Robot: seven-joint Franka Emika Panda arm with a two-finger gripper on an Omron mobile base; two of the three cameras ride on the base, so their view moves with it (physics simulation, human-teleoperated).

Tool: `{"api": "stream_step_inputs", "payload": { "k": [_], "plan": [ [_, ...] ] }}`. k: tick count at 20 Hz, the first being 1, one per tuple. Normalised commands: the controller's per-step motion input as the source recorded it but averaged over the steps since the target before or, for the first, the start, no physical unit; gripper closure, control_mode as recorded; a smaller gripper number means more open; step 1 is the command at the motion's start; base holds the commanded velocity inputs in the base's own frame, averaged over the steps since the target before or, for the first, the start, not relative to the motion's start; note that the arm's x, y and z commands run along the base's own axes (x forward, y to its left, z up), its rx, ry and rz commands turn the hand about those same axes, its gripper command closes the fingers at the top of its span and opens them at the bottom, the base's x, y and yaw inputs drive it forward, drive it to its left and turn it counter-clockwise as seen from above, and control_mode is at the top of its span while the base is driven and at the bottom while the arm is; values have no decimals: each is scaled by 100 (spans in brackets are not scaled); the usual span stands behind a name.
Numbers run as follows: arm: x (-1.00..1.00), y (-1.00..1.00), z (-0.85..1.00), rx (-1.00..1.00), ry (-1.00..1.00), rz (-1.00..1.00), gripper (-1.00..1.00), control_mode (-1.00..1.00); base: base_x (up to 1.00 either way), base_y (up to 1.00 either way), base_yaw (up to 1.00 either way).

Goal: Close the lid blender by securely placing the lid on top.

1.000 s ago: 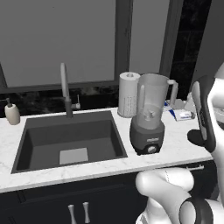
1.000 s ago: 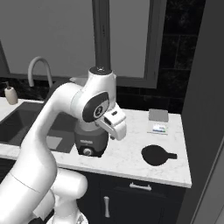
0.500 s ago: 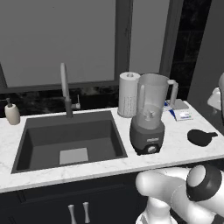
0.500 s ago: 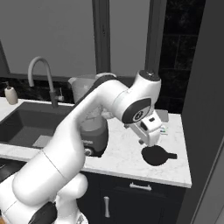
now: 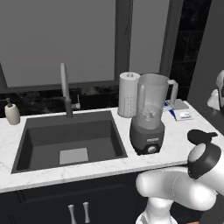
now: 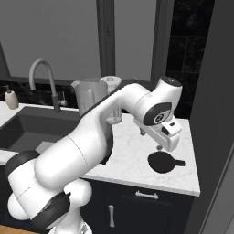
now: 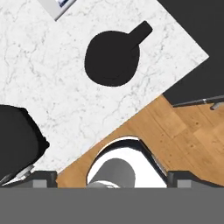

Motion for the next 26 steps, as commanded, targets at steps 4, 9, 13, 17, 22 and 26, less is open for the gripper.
{"api": "stream_step_inputs", "payload": {
  "k": [4, 9, 13, 17, 22, 26],
  "plan": [
    [22, -4, -61, -10, 0, -17, -100, -100, 0, 0, 0],
    [25, -31, -45, -5, 0, -28, -100, -100, 0, 0, 0],
    [25, -49, -34, -1, 0, -33, -100, -100, 0, 0, 0],
    [33, -51, -22, 0, 0, -24, -100, -100, 0, 0, 0],
    [40, -26, -6, 0, 0, -1, -100, -100, 0, 0, 0],
    [22, -18, -10, 0, 3, 0, -100, -100, 0, 0, 0]
  ]
}}
